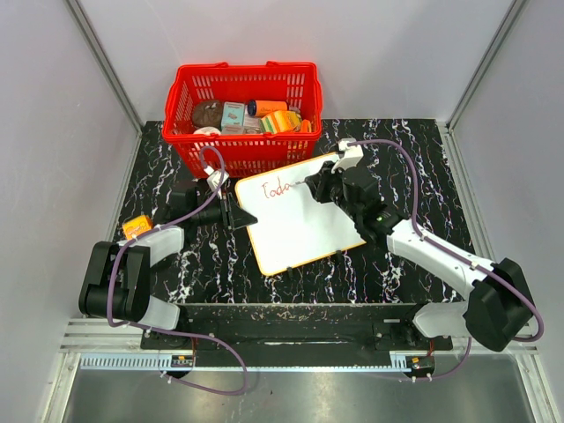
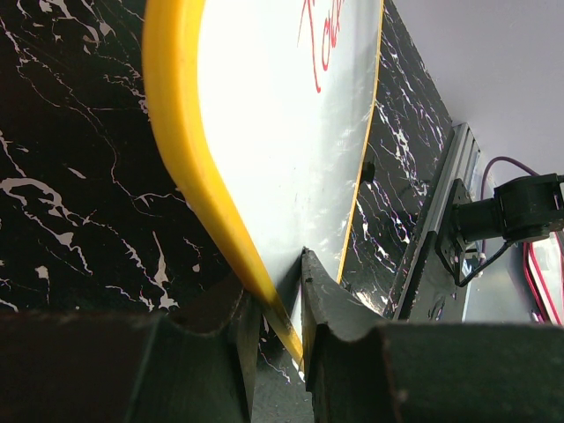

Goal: Write a sentence on the whiteboard

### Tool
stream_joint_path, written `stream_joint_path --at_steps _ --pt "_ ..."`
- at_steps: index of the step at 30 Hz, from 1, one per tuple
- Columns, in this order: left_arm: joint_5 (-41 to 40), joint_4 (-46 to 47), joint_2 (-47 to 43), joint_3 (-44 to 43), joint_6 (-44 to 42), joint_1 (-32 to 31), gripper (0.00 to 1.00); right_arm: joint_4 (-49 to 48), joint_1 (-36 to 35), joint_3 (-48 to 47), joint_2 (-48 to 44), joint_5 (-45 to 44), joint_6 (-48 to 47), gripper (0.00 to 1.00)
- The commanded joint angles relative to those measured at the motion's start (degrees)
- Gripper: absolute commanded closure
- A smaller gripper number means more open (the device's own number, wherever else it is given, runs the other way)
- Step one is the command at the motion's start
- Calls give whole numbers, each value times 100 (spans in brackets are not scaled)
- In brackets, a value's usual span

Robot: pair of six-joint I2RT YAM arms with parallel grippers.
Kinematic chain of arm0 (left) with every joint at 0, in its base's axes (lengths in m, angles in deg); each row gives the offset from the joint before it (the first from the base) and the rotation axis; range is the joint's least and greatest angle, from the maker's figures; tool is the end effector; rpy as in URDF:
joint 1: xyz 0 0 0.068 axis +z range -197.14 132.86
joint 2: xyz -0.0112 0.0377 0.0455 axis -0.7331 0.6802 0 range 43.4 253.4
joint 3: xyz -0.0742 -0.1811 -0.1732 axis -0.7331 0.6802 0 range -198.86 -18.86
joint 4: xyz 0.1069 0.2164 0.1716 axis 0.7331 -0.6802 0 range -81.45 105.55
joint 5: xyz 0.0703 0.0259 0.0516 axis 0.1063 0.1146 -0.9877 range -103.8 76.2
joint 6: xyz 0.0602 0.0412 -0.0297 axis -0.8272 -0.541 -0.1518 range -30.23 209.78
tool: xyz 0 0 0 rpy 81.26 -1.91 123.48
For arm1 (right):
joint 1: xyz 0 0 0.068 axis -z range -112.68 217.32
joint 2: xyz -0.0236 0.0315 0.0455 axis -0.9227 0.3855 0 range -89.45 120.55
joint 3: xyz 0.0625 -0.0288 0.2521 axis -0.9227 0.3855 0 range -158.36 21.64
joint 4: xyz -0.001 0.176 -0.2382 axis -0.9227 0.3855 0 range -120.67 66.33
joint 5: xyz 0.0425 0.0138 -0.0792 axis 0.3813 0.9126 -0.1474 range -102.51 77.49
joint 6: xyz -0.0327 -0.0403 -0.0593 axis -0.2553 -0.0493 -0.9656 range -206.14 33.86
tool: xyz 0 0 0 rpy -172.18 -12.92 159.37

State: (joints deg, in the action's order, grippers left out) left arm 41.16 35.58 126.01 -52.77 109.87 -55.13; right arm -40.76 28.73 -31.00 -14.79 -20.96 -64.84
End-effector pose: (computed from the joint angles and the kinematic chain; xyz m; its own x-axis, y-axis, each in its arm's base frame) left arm 0.3069 -0.0990 0.1374 -0.7180 -0.0985 -0.6890 0.5797 0.4633 -0.6703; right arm 0.2991 0.2260 0.2775 -0.3337 0.1933 -0.9226 -0.4115 0.8507 0.3271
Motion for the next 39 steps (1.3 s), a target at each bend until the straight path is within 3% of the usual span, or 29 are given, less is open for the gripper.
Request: stream_joint_path --at_steps 1,26,39 --pt "-310 -26 36 86 -630 -133 100 -11 44 -299 41 -254 -56 100" --pt "-328 -34 27 95 -639 -142 100 182 36 175 -276 -16 -56 100" --pt "-328 -61 18 86 -647 -142 100 156 62 -193 -426 -227 -47 100"
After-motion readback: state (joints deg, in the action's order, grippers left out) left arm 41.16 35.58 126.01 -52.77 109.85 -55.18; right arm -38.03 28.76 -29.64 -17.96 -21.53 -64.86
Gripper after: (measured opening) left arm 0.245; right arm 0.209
